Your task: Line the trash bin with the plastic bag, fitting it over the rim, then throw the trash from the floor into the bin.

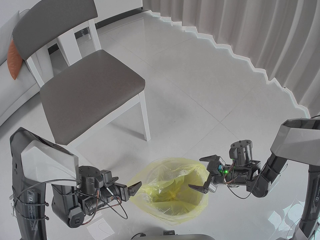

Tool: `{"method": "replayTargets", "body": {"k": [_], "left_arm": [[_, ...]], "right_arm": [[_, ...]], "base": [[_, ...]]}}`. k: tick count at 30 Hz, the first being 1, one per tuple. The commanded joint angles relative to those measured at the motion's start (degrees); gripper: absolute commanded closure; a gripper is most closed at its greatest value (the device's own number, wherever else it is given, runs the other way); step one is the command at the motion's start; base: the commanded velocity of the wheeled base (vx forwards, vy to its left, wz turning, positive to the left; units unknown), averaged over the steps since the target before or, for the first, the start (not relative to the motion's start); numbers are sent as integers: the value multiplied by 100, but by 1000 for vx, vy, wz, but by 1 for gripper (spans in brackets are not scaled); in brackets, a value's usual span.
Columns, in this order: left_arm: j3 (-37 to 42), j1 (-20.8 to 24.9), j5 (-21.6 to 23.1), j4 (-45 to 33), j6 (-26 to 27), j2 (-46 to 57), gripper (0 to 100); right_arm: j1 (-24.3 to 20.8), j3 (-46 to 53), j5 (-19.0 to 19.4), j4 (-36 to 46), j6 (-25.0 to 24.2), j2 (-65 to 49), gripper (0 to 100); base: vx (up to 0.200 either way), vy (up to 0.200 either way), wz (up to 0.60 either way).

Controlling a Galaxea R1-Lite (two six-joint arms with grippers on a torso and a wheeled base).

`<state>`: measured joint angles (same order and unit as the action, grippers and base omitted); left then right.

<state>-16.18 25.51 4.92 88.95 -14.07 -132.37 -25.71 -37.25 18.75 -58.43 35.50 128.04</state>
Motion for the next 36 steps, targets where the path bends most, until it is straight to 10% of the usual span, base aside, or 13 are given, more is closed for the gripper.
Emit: {"method": "replayTargets", "body": {"k": [1, 18, 19, 36], "left_arm": [[27, 85, -44, 105, 1, 79, 0], [141, 24, -123, 105, -26, 299, 0], [141, 24, -123, 105, -26, 299, 0], [167, 6, -150, 105, -17, 273, 0]], "right_arm": [[-13, -520, -3, 236, 115, 292, 0], [-110, -2084, -12, 1457, 352, 898, 0], [-118, -2137, -12, 1501, 352, 916, 100], [-110, -2524, -284, 1607, 361, 872, 100]], "base": [[0, 0, 0], [0, 0, 0], [0, 0, 0], [0, 0, 0]]}}
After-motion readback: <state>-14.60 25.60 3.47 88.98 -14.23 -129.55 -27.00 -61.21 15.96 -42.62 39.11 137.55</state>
